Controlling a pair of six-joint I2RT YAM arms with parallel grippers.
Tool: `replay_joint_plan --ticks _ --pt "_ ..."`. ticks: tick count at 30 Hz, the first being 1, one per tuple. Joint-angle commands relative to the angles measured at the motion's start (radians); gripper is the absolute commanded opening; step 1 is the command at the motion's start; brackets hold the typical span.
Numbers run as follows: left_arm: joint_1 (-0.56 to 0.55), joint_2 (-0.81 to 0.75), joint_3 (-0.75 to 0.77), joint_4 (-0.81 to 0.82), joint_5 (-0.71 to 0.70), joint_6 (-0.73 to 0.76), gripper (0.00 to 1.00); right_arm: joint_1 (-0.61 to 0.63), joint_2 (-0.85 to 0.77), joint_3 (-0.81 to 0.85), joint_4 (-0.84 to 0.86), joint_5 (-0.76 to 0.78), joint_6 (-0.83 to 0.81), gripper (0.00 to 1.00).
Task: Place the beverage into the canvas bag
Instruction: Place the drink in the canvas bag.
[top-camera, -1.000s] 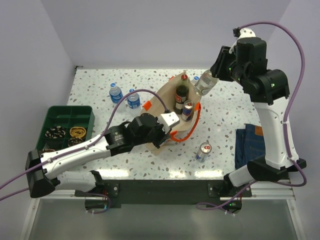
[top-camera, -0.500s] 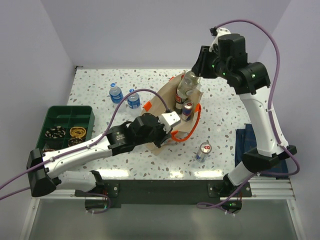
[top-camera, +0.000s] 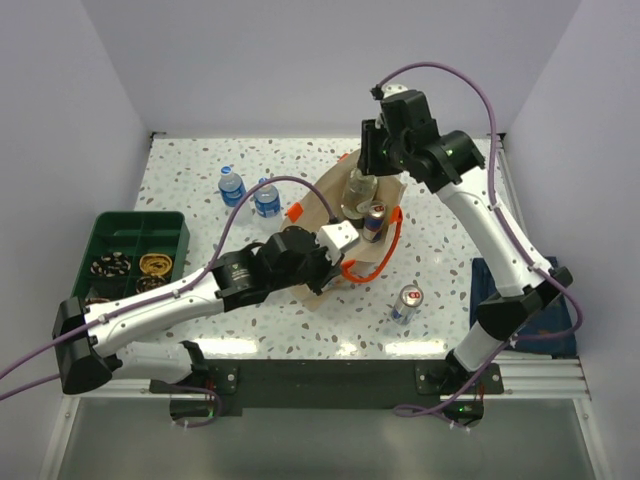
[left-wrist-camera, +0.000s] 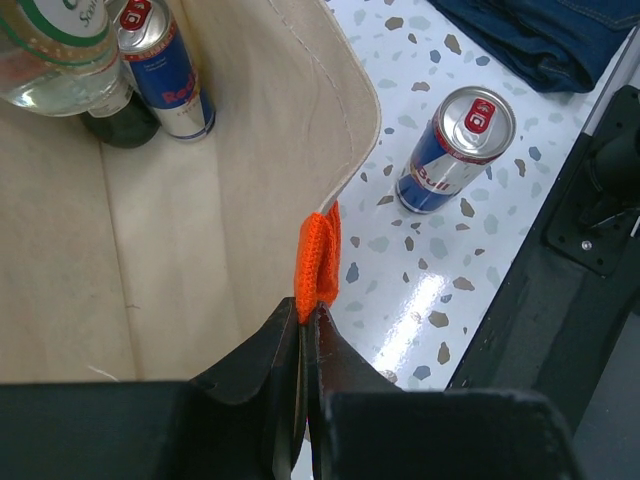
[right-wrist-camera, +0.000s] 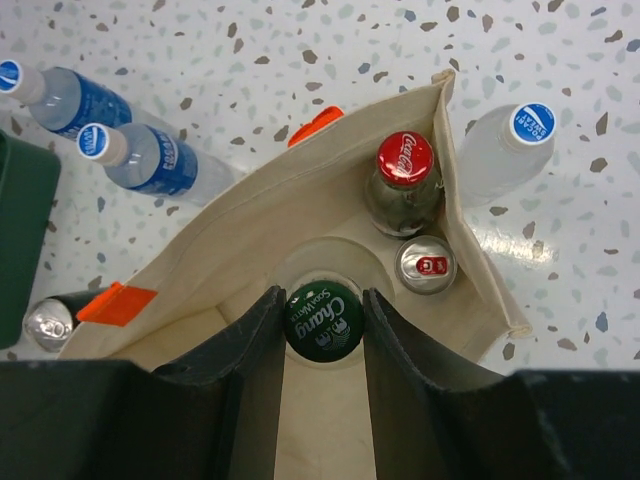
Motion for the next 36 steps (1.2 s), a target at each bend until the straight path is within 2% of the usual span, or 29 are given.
replay_joint_plan --ticks 1,15,26,36 --pt "-0.002 -0.012 -0.004 -0.01 -0.02 -0.037 0.09 0.022 -0.016 -0.034 0.208 0.058 -0.013 0.0" --pt "-0.002 -0.023 -0.01 -0.024 -0.003 -0.059 0.1 0.061 0.03 -0.204 0.351 0.1 -0.008 0.0" --pt "-0.002 -0.029 -0.007 -0.024 0.009 -0.071 0.1 0.067 0.09 -0.201 0.412 0.149 -0.01 0.0" --pt "-0.002 -0.03 0.002 -0.026 0.041 -0.088 0.11 0.067 0.086 -0.315 0.515 0.174 0.008 0.0"
